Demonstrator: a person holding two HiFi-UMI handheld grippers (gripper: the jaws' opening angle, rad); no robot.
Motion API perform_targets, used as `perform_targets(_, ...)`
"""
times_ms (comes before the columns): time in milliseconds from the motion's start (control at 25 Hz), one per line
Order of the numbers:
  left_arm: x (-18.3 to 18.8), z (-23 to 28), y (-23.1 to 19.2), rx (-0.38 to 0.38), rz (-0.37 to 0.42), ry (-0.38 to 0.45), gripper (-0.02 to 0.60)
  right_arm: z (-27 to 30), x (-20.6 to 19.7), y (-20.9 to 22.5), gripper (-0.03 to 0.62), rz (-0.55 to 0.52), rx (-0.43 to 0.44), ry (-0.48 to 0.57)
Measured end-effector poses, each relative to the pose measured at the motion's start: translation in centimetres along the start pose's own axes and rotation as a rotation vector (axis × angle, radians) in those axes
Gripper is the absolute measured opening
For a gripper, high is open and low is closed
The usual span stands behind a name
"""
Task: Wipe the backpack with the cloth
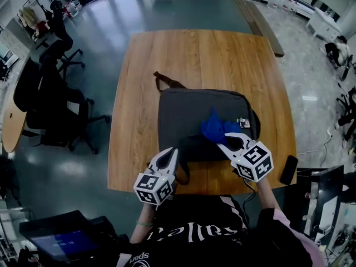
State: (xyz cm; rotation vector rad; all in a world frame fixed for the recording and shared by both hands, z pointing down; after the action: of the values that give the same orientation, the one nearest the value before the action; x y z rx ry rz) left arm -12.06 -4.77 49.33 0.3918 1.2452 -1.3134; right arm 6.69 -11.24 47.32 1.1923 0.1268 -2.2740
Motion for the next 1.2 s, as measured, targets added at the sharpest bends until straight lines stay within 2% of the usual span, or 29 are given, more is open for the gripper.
perform_targets(160,-1.0,1.4,1.3,-0.015,-0.024,0.002,-0.002,-1.1,-4.0,-2.4,0.067,0.105,0.046,-0.005)
perform_targets(280,-1.5,2.4,2.3,-0.026,-0.007,-0.008,-0.002,-1.5,-6.6,-3.5,0.066,0.166,0.073,-0.034)
perform_targets(440,-0.8,2.7,3.0,-0.041,0.001,-0.018,-0.002,-1.9,-6.7,-4.0,0.067,0.201,0.085,-0.049)
perform_targets(560,-0.6,2.8,3.2,-0.040,-0.001,-0.018,-0.002,-3.3,-4.6,-2.6,0.066,0.210,0.071,0.008)
perform_targets(720,-0.2,2.8,3.2,-0.025,-0.018,-0.008,-0.002,-6.0,-0.1,2.1,0.067,0.174,0.012,0.111)
perform_targets(840,-0.2,2.7,3.1,-0.016,-0.029,-0.007,-0.002,-6.7,3.1,7.5,0.067,0.124,-0.063,0.139)
perform_targets(1040,-0.7,2.5,3.2,-0.011,-0.032,-0.022,-0.002,-3.8,7.1,16.5,0.067,0.003,-0.209,0.056)
perform_targets(1200,-0.9,2.6,3.9,-0.007,-0.030,-0.035,-0.002,0.7,8.7,21.3,0.066,-0.070,-0.238,-0.062)
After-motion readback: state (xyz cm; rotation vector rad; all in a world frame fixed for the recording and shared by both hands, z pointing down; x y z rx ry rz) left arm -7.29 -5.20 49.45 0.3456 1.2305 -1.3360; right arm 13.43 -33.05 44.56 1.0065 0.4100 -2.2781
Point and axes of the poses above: the fingertips, and each gripper's own axes: z forward along the fingers, y to its right, x out of its top, the point moved 5 cm from there along -z, backward along the fingers, and after that the axes turned 3 degrees about -y, right-handed, at the moved point
